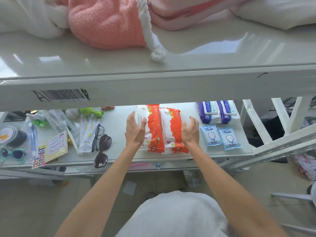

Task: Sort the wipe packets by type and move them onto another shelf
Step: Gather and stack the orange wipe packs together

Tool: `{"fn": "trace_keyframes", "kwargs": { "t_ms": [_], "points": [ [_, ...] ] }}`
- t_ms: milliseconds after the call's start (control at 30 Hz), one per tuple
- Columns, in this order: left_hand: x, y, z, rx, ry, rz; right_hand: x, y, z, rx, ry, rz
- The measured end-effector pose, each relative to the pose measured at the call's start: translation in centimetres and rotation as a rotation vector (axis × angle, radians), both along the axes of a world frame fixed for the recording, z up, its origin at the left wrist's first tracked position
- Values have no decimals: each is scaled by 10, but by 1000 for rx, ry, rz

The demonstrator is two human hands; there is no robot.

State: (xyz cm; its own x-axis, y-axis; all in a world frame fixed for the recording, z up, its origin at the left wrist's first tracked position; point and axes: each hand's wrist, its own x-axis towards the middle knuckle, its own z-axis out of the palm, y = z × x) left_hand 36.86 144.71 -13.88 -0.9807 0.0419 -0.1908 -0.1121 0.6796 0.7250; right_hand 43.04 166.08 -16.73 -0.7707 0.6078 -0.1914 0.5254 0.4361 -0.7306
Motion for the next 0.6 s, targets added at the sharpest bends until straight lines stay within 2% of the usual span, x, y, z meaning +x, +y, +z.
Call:
{"fn": "trace_keyframes", "kwargs": {
  "t_ms": [67, 133, 200, 267, 400, 600],
  "points": [
    [2, -8, -7, 136, -231, 184, 1, 14, 2, -237, -108, -113],
    [0, -7, -4, 247, -438, 216, -3, 16, 5, -415, -162, -113],
    [-8, -1, 8, 333, -557, 220, -11, 17, -2, -472, -216, -67],
    [-12, 3, 14, 363, -599, 155, -15, 16, 4, -482, -241, 12],
    [-4, 4, 14, 505, -675, 72, -12, 19, 28, -774, -251, 120],
    [25, -3, 6, 686, -697, 21, 6, 20, 28, -984, -324, 254]
  ]
}}
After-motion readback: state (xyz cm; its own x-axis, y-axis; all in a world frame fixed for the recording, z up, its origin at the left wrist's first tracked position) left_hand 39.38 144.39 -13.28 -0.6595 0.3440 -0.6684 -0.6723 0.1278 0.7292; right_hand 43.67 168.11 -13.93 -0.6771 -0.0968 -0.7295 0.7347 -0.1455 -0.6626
